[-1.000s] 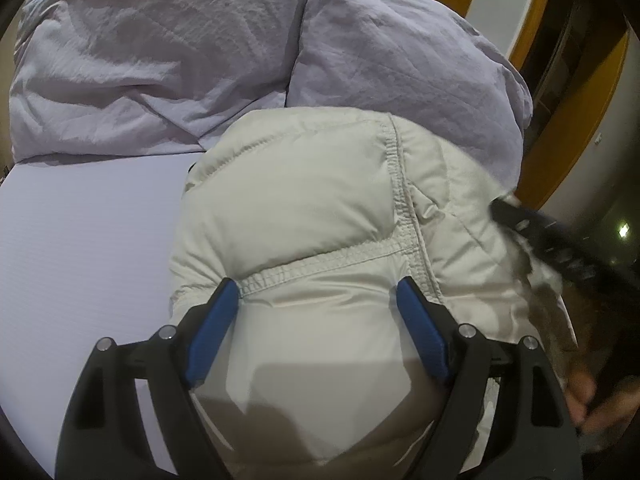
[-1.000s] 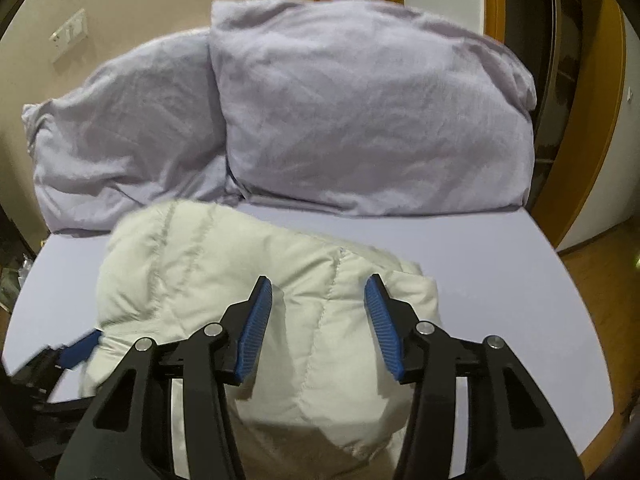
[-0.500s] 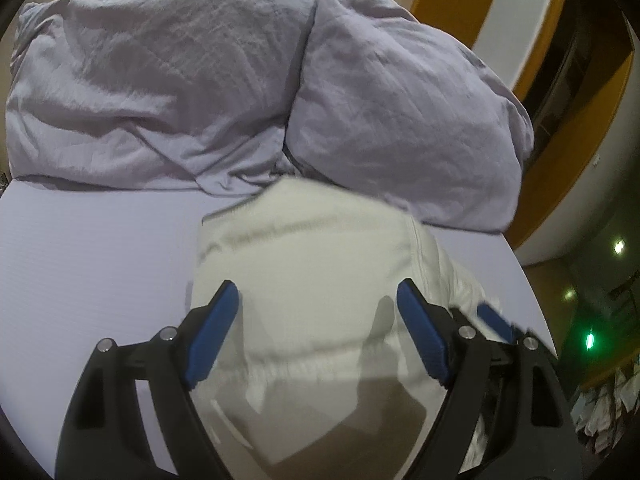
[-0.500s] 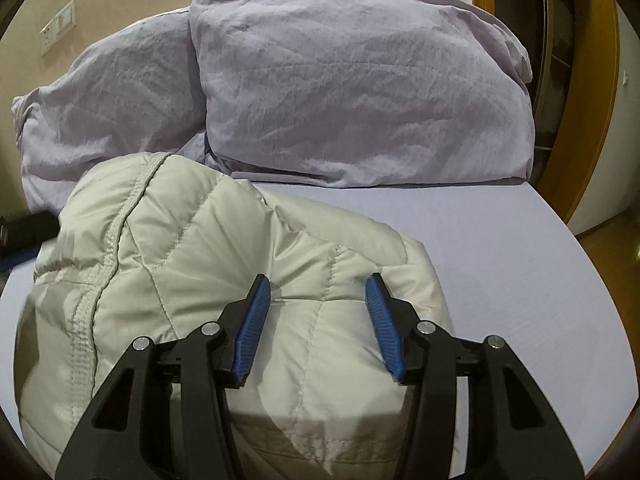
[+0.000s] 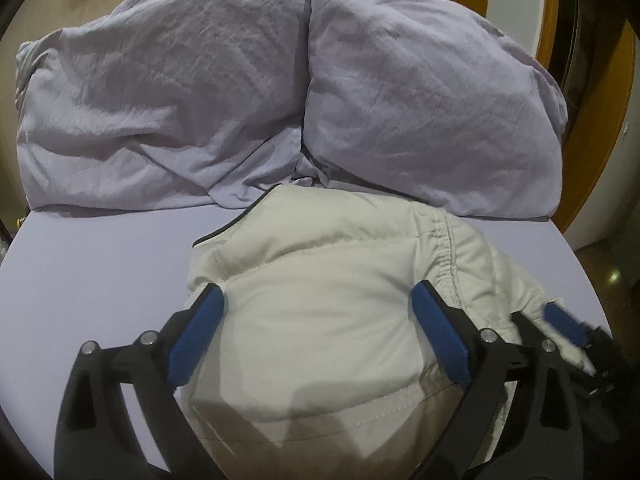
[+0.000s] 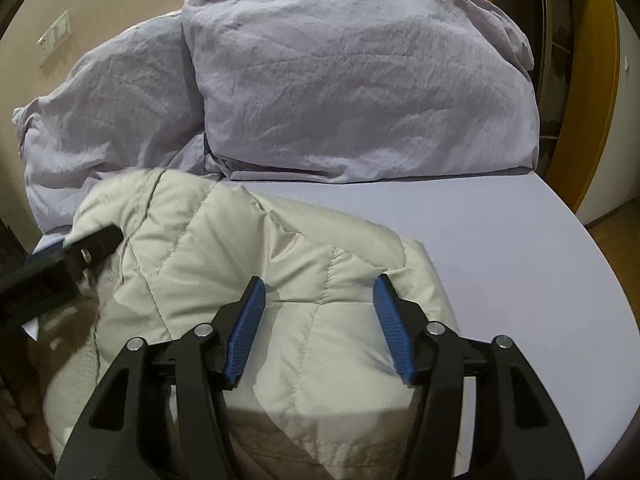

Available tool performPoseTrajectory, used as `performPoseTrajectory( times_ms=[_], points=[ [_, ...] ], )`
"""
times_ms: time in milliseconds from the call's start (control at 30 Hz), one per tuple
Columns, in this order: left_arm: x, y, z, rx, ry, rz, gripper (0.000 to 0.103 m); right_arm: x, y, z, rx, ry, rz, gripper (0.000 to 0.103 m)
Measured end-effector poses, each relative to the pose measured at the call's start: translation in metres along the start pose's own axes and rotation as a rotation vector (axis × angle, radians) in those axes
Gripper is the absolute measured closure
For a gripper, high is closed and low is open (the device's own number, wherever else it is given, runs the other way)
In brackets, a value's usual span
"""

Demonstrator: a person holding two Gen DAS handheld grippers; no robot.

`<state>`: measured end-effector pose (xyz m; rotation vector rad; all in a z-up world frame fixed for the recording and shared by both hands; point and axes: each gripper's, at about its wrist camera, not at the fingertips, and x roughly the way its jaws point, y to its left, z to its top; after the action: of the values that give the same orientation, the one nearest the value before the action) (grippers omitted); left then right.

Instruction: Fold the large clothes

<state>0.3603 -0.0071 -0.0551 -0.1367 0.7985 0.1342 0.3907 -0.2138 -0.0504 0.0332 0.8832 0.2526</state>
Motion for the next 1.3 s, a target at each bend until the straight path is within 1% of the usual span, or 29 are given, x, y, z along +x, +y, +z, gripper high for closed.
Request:
performPoseTrajectory(
  times_ms=[33,67,200,267,333,367,433,600,800,1300],
  points=[
    [0.002,0.001,-0.001,-0.002,0.003,0.001,0.008,-0.001,0.001,0.004,0.004,0.001,-0.003,0.024],
    [0.004,0.002,-0.002,-0.002,0.003,0.002,0.008,-0.003,0.001,0.009,0.005,-0.006,-0.007,0.019],
    [0.007,0.0,-0.006,0.007,-0.002,0.007,0.008,-0.003,0.003,0.03,0.008,-0.038,-0.021,0.019],
    [0.007,-0.001,-0.006,0.005,-0.002,0.005,0.007,0.002,0.004,0.033,0.002,-0.04,-0.034,0.021],
    [0.008,0.001,-0.007,-0.004,-0.002,-0.008,0.007,0.011,0.004,0.03,-0.001,-0.015,-0.044,0.026],
    [0.008,0.002,-0.007,-0.009,-0.003,-0.021,0.007,0.016,0.003,0.026,0.0,-0.005,-0.045,0.027],
    [0.008,0.003,-0.007,-0.014,-0.006,-0.038,0.007,0.02,0.001,0.02,0.006,-0.017,-0.042,0.027],
    [0.01,0.001,-0.009,-0.01,-0.017,-0.052,0.006,0.027,-0.003,0.012,0.024,-0.039,-0.032,0.027],
    [0.014,0.0,-0.011,-0.004,-0.029,-0.049,0.004,0.034,-0.001,0.01,0.024,-0.044,-0.039,0.026],
    [0.023,-0.003,-0.013,0.009,-0.018,-0.037,0.003,0.046,-0.003,0.011,0.04,0.002,-0.033,0.024]
  ],
)
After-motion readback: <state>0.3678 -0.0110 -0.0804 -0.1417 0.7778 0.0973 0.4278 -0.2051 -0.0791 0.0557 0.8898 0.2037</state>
